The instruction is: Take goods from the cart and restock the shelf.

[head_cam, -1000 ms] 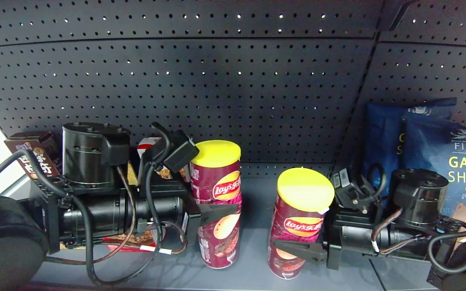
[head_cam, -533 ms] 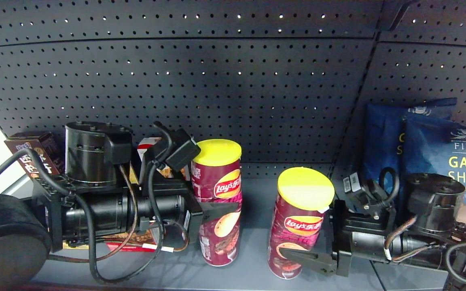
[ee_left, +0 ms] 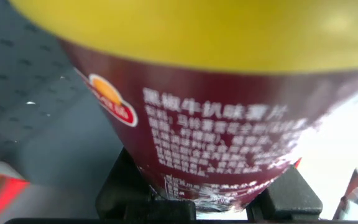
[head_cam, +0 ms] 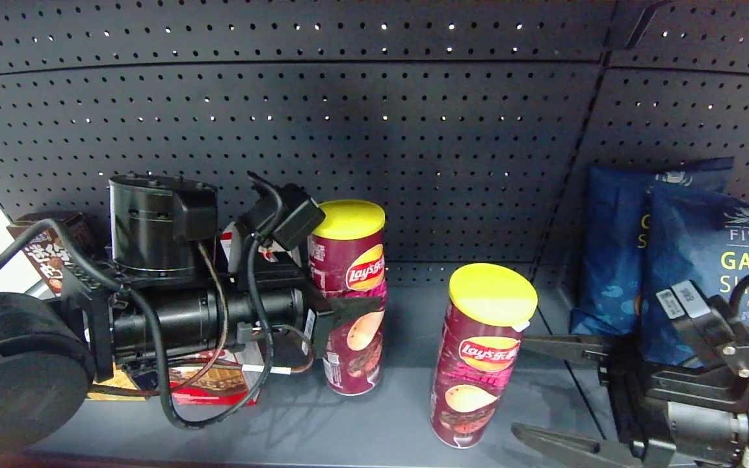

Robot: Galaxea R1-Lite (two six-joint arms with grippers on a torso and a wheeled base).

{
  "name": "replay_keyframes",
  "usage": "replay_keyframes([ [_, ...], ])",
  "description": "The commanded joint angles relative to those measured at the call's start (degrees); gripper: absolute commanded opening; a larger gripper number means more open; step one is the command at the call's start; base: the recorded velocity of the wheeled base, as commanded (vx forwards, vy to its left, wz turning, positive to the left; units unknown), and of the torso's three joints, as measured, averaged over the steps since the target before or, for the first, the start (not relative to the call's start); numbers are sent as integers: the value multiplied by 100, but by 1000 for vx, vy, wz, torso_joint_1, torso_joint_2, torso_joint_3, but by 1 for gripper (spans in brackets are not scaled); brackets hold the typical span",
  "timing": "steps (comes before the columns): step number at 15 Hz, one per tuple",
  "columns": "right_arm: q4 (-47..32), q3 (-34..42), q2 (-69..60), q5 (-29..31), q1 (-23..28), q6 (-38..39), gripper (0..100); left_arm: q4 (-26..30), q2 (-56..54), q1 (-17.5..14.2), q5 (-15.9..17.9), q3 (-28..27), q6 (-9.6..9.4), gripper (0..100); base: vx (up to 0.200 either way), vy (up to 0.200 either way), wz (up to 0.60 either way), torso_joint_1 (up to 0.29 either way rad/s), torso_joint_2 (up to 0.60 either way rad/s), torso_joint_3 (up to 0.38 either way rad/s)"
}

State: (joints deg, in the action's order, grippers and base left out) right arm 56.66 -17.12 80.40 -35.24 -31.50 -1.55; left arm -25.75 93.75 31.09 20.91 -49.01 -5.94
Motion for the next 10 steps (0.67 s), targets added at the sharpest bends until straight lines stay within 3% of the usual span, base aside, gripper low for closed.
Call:
replay_keyframes([
  [1,-656,50,-1061,158,-5,32,100,70,30,-6,-43,-285,22,0,0,0,0,0,0,0],
  [2,-1070,-2,-1360,176,4,58,100,193,39,-24,-43,-461,31,0,0,0,0,0,0,0],
  [4,-2063,-64,-2054,395,-23,76,100,1124,21,-41,89,-760,-22,0,0,0,0,0,0,0],
  [7,-2265,-108,-2230,580,-32,76,100,615,320,-243,616,-768,-30,0,0,0,0,0,0,0],
  [10,-2265,-187,-2195,598,-32,76,100,184,610,-384,906,-847,-13,0,0,0,0,0,0,0],
])
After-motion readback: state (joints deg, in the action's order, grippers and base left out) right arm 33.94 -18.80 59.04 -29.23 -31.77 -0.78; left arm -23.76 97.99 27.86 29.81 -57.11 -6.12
